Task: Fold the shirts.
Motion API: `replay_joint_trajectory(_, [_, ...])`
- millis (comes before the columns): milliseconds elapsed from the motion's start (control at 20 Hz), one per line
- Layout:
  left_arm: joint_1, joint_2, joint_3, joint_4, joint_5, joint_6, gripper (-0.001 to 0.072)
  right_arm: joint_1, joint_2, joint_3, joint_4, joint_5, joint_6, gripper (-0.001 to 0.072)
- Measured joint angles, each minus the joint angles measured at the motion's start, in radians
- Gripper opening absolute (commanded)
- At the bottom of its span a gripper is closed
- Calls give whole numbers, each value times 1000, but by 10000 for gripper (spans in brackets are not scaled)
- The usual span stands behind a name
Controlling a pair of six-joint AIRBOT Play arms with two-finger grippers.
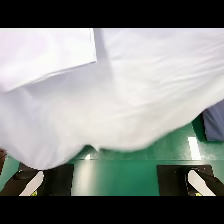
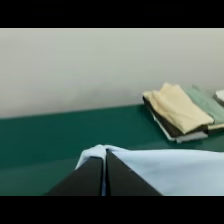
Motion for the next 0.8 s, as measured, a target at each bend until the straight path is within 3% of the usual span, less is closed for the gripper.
replay_joint_trajectory(400, [0, -403, -271, -13, -130, 13, 20, 249, -378, -224, -209, 10, 69, 14])
replay_joint_trajectory(800, [0, -753, -285, -22, 83, 69, 21, 243, -749, -93, -221, -119, 77, 14])
